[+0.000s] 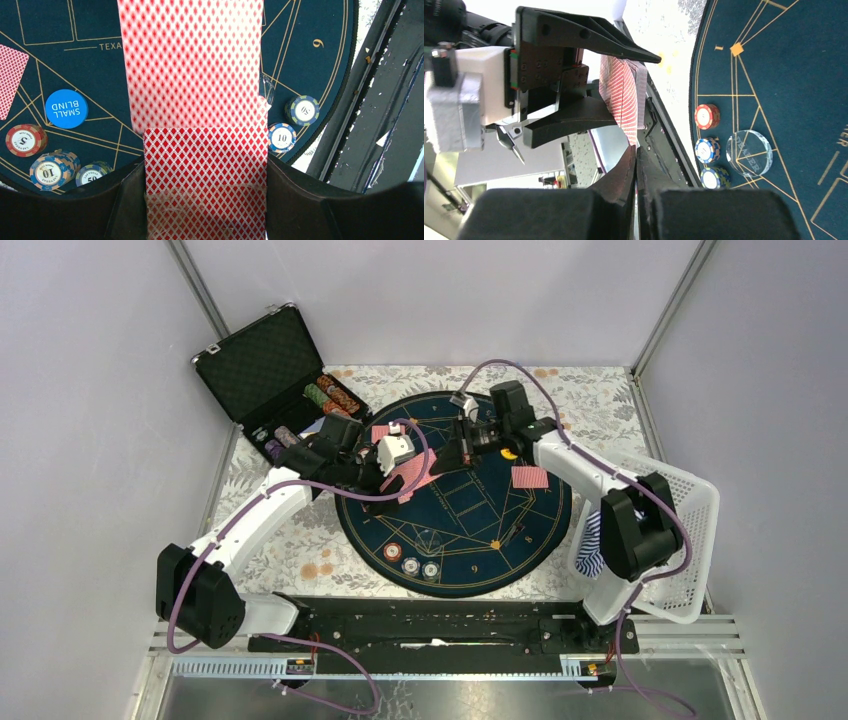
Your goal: Distribute texas hold em gaming equipment
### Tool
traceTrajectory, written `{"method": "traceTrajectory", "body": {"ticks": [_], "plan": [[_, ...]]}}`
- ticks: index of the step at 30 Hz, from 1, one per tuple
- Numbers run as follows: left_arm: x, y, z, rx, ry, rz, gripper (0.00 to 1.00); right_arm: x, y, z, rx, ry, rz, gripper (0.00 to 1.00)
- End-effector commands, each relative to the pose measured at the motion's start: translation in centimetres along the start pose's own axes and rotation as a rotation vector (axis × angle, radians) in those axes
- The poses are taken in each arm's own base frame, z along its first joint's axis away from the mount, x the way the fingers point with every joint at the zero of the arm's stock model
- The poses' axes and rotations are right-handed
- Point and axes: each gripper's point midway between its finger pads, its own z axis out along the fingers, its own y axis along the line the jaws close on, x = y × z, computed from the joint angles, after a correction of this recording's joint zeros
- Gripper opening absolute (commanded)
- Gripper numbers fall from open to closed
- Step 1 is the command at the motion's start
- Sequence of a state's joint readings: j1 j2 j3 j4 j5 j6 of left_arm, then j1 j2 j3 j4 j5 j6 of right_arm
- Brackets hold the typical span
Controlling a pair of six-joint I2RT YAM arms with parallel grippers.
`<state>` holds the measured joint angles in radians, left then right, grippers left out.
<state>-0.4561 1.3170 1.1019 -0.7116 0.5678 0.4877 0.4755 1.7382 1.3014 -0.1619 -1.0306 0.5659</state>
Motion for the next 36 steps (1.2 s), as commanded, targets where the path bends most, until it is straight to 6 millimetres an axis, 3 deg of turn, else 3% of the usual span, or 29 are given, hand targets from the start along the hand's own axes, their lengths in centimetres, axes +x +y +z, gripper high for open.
{"method": "traceTrajectory", "body": {"ticks": [1, 6, 9, 20, 28, 36], "plan": [[-2.8, 0.0, -1.1, -0.010, -0.097, 0.050, 0.00, -0.4, 1.0, -2.8, 0.001, -0.056, -0.051, 0.00], [-2.7, 0.0, -1.1, -0.012, -0.097, 0.050, 0.00, 0.1, 0.4, -5.0, 0.000, -0.069, -0.054, 0.00], [-2.8, 0.1, -1.2, -0.015, -0.100, 0.052, 0.00, 1.4, -0.4, -5.9, -0.006, -0.041, -0.056, 0.00], [-2.5, 0.1, -1.0, -0.011, -0.095, 0.046, 0.00, 10.3, -5.8, -6.4, 0.089, 0.253, -0.266, 0.00], [-2.4, 0.1, -0.8, -0.001, -0.089, 0.042, 0.00, 16.7, -7.9, -4.9, 0.079, 0.556, -0.296, 0.00], [-2.5, 0.2, -0.9, -0.008, -0.091, 0.049, 0.00, 18.4, -10.5, -2.5, 0.105, 0.602, -0.233, 0.00]]}}
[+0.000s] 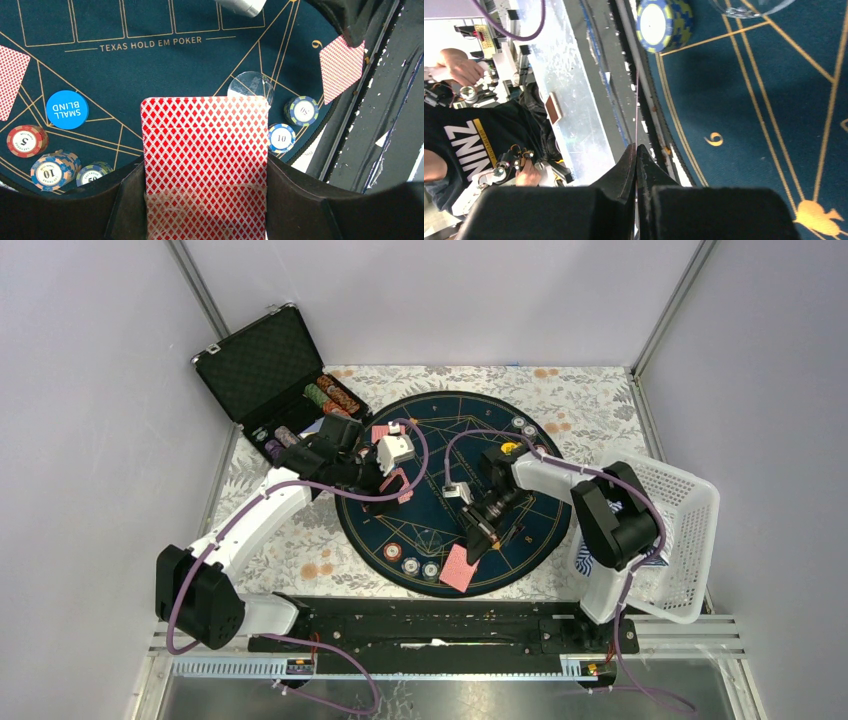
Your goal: Distribute texas hold em gaming equipment
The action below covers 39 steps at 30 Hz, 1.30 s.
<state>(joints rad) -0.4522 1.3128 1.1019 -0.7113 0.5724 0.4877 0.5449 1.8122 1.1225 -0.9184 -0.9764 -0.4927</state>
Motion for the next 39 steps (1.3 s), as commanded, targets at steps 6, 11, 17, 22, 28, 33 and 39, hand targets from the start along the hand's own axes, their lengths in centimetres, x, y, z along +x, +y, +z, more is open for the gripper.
{"method": "traceTrajectory", "body": {"ticks": [6, 11, 17, 22, 28, 33, 39], "plan": [[-2.3, 0.1, -0.7, -0.004, -0.083, 0.046, 0.00, 0.3, -2.9, 2.0, 0.086, 0.086, -0.008, 0.00], [-2.4, 0.2, -0.7, -0.007, -0.085, 0.049, 0.00, -0.8, -4.4, 2.1, 0.153, 0.077, 0.006, 0.06], [-2.3, 0.1, -0.6, -0.003, -0.082, 0.045, 0.00, -2.0, -6.2, 1.7, 0.240, 0.079, -0.002, 0.10], [-2.4, 0.2, -0.7, -0.007, -0.085, 0.049, 0.00, -2.6, -7.4, 1.5, 0.287, 0.088, -0.001, 0.30], [-2.2, 0.1, -0.6, -0.003, -0.081, 0.046, 0.00, -3.8, -7.5, 0.1, 0.370, 0.062, -0.022, 0.43], [-2.5, 0.1, -0.7, 0.001, -0.087, 0.044, 0.00, -5.8, -7.1, -2.4, 0.460, -0.005, -0.070, 0.65], [-2.8, 0.0, -1.0, -0.003, -0.098, 0.047, 0.00, -10.0, -5.5, -7.8, 0.635, -0.167, -0.167, 0.82]]}}
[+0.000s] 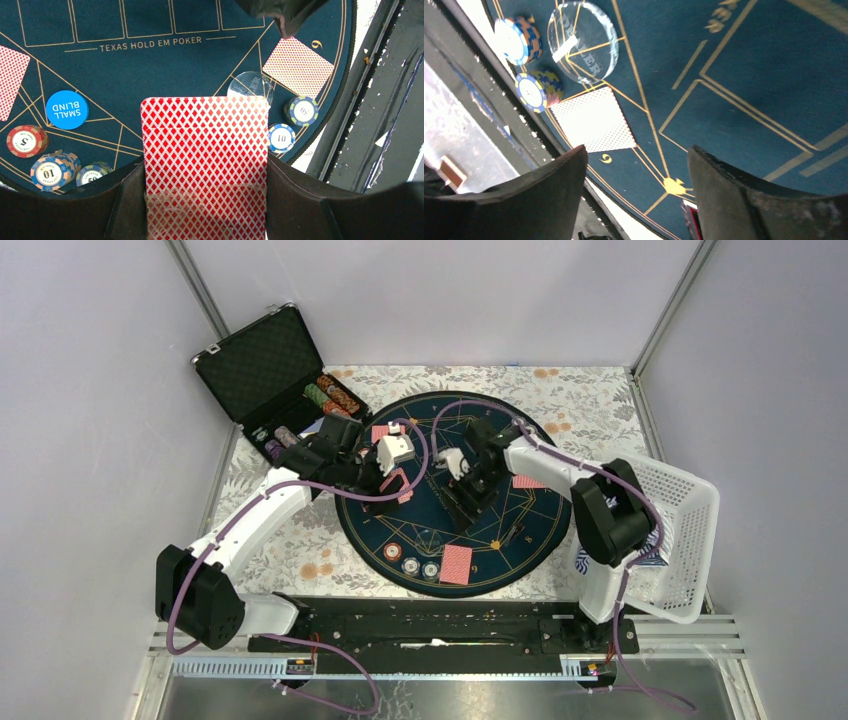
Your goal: Distribute texas hold em gaming equipment
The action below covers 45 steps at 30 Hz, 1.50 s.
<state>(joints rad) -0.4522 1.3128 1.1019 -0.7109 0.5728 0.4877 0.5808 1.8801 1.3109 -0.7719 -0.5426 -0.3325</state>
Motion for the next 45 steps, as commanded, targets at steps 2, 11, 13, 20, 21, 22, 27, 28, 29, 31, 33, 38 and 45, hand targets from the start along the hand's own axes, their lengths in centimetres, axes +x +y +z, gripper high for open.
{"method": "traceTrajectory", "body": {"ticks": [2, 11, 13, 20, 21, 22, 27, 28, 29, 31, 33, 38, 45], "plan": [[-2.8, 0.0, -1.1, -0.005, -0.098, 0.047, 0.00, -6.4, -1.8, -8.3, 0.255, -0.275, -0.096, 0.87], [-2.6, 0.0, -0.9, -0.004, -0.100, 0.043, 0.00, -12.8, -0.5, -18.4, 0.183, -0.778, 0.125, 1.00], [-2.5, 0.1, -0.8, -0.005, -0.096, 0.043, 0.00, -13.3, 1.6, -17.6, 0.019, -0.767, 0.159, 1.00], [-2.5, 0.1, -0.7, -0.008, -0.094, 0.043, 0.00, -13.4, 6.0, -14.3, -0.459, -0.686, 0.278, 1.00], [-2.4, 0.1, -0.7, -0.008, -0.091, 0.041, 0.00, -13.7, 6.8, -14.5, -0.518, -0.711, 0.251, 1.00], [-2.3, 0.1, -0.7, -0.007, -0.090, 0.041, 0.00, -13.6, 7.4, -14.1, -0.545, -0.713, 0.263, 1.00], [-2.3, 0.1, -0.6, -0.002, -0.092, 0.040, 0.00, -14.2, 8.9, -11.2, -0.517, -0.657, 0.275, 1.00], [-2.3, 0.1, -0.6, 0.000, -0.092, 0.040, 0.00, -14.3, 9.2, -10.8, -0.521, -0.651, 0.274, 1.00], [-2.4, 0.1, -0.6, 0.000, -0.094, 0.040, 0.00, -14.5, 9.4, -10.3, -0.529, -0.642, 0.275, 1.00], [-2.5, 0.1, -0.6, -0.001, -0.094, 0.041, 0.00, -14.7, 9.8, -9.6, -0.541, -0.622, 0.280, 1.00], [-2.5, 0.1, -0.6, -0.001, -0.094, 0.040, 0.00, -14.9, 9.9, -8.9, -0.546, -0.605, 0.284, 1.00], [-2.5, 0.0, -0.6, 0.005, -0.095, 0.037, 0.00, -15.4, 9.8, -7.1, -0.544, -0.568, 0.315, 0.93], [-2.5, 0.0, -0.6, 0.002, -0.101, 0.040, 0.00, -15.6, 9.6, -6.4, -0.545, -0.540, 0.328, 0.79]]}}
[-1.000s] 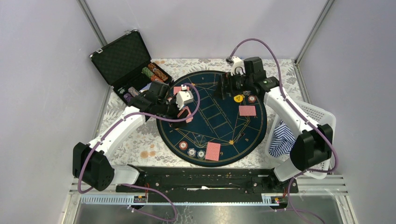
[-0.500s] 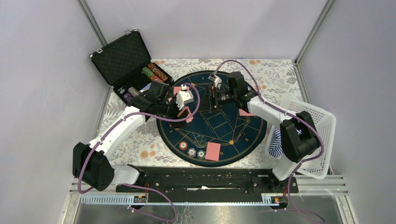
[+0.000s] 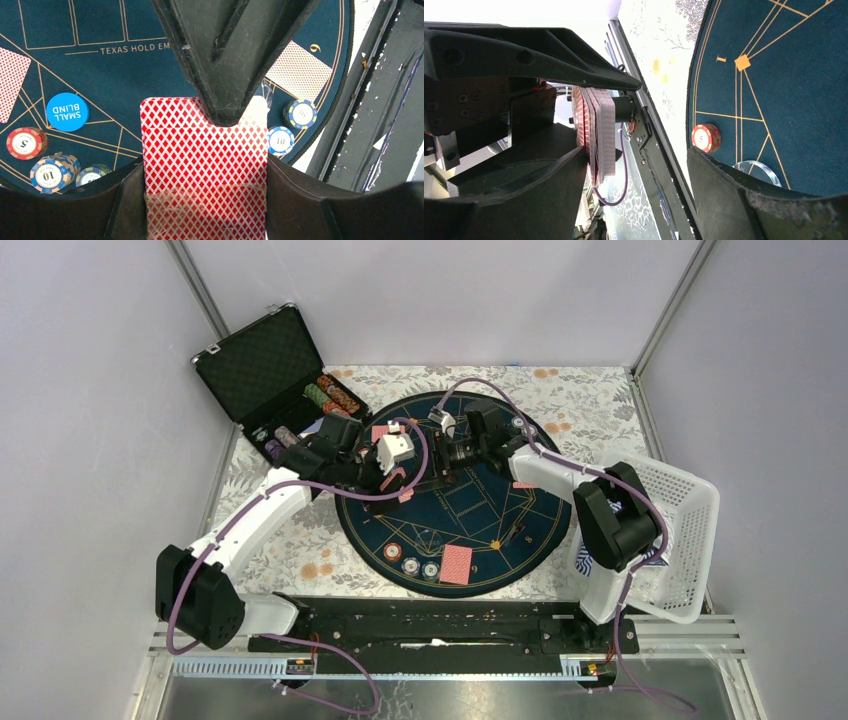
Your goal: Distribute texas hold em gaming equipment
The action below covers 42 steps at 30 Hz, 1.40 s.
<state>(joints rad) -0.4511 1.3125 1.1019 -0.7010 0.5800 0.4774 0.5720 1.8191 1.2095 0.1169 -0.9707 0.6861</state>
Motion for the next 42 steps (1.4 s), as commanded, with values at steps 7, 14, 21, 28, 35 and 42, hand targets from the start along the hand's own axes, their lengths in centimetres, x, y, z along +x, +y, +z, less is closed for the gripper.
{"method": "traceTrajectory", "body": {"ticks": [7, 14, 21, 28, 35, 42], "plan": [[-2.3, 0.0, -0.8, -0.008, -0.092, 0.048, 0.00, -0.9, 1.2, -0.3, 0.012, 0.006, -0.069, 0.57], [-2.2, 0.1, -0.8, -0.011, -0.089, 0.045, 0.00, -1.2, 1.8, -1.1, -0.005, -0.010, -0.084, 0.39], [-2.2, 0.1, -0.8, -0.012, -0.089, 0.044, 0.00, -1.7, 2.2, -1.9, -0.020, -0.019, -0.093, 0.35], [-1.9, 0.3, -0.6, -0.017, -0.078, 0.042, 0.00, -1.7, 5.7, -2.4, -0.105, -0.042, -0.139, 0.51], [-2.2, 0.2, -0.6, -0.011, -0.089, 0.043, 0.00, -1.1, 4.6, -0.5, -0.098, 0.020, -0.069, 0.50], [-2.1, 0.2, -0.7, -0.015, -0.087, 0.042, 0.00, -0.7, 4.0, 0.0, -0.075, 0.036, -0.063, 0.37]]}}
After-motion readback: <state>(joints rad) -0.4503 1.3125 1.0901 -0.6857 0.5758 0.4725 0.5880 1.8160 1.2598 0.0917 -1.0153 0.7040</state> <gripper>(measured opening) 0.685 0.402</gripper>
